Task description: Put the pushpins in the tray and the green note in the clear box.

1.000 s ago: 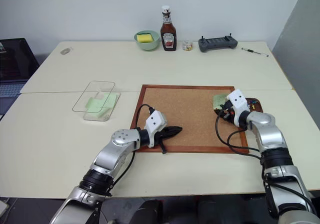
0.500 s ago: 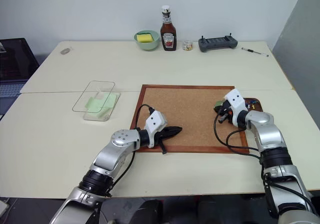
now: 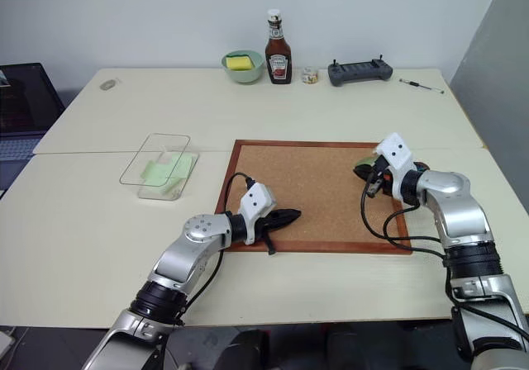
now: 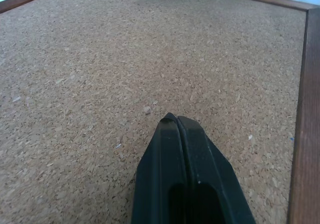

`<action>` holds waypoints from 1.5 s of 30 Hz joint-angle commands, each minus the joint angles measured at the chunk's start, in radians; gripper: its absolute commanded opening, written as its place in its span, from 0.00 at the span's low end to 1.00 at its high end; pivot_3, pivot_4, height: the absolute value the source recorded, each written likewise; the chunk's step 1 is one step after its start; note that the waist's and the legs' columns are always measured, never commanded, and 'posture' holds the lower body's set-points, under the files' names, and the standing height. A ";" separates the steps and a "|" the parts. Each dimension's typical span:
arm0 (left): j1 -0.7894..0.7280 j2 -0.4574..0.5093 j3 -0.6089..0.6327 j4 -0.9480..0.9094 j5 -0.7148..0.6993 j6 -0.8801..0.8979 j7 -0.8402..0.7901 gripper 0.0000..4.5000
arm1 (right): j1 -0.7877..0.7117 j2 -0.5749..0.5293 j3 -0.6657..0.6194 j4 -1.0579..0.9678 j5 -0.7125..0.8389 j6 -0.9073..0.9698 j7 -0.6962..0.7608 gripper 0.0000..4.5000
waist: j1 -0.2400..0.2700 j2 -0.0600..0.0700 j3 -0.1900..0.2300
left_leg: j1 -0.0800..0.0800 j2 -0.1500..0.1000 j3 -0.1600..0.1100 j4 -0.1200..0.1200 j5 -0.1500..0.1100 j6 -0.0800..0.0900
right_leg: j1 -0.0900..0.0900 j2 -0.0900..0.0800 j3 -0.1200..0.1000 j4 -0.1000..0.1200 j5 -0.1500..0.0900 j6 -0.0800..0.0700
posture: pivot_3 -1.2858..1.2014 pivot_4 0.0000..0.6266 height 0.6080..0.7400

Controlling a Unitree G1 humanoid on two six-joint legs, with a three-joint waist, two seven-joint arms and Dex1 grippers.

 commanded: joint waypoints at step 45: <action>-0.447 -0.263 0.019 0.469 0.090 -0.397 0.083 0.86 | -0.001 -0.019 0.109 -0.224 -0.074 -0.048 0.041 0.00 | 0.007 -0.002 0.002 | -0.007 -0.001 0.000 0.001 0.000 -0.001 | -0.006 0.000 -0.001 0.000 0.000 0.000 | 0.52 0.24 1.00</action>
